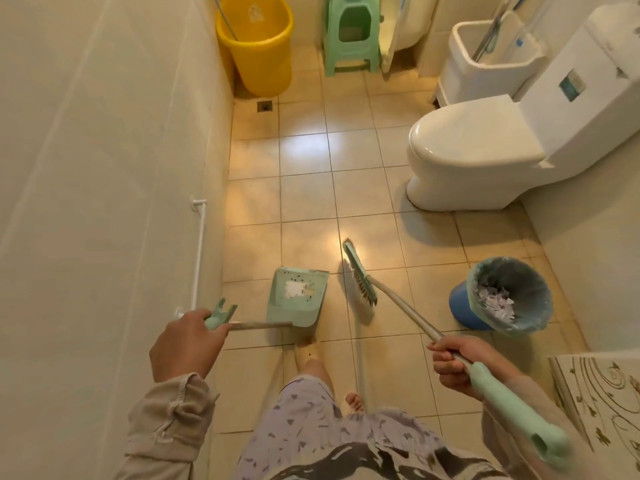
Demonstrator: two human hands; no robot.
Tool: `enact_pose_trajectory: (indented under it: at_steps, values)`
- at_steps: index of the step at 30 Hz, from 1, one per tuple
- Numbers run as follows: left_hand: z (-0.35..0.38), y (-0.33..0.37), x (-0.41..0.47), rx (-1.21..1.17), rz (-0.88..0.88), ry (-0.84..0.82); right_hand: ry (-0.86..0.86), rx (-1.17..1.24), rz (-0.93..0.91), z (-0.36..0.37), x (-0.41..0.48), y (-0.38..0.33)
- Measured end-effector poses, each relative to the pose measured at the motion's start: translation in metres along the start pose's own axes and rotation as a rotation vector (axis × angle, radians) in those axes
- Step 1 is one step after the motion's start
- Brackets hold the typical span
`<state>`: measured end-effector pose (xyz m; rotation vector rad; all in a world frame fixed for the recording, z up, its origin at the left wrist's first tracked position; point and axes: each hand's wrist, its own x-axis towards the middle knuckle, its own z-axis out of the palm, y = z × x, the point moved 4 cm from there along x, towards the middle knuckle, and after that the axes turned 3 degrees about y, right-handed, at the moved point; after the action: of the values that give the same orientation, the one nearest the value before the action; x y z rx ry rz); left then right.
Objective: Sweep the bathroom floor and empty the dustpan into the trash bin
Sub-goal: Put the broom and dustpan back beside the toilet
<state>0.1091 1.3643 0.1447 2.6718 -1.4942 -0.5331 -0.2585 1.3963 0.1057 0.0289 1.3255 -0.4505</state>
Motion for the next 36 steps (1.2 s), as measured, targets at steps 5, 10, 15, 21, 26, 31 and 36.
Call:
enact_pose_trajectory:
  at_steps: [5,10,15,21,26,31,36]
  values:
    - [-0.010,0.009,0.044,0.010,-0.003,0.018,0.025,-0.002,0.041,0.020,0.019,-0.021]
    - [-0.023,0.026,0.102,0.011,0.036,0.009,0.057,0.074,0.103,0.039,0.032,-0.042]
    - [-0.042,0.055,0.165,0.014,0.089,-0.004,0.062,0.163,0.140,0.062,0.026,-0.062]
    - [-0.060,0.086,0.231,0.002,0.130,0.000,0.094,0.164,0.110,0.083,0.036,-0.106]
    - [-0.061,0.103,0.283,-0.049,0.079,-0.008,0.112,0.145,0.062,0.106,0.069,-0.177]
    - [-0.068,0.128,0.335,-0.070,0.014,-0.018,0.084,0.148,0.044,0.129,0.108,-0.275]
    - [-0.080,0.157,0.381,-0.081,-0.080,-0.008,0.023,0.087,0.013,0.166,0.129,-0.382]
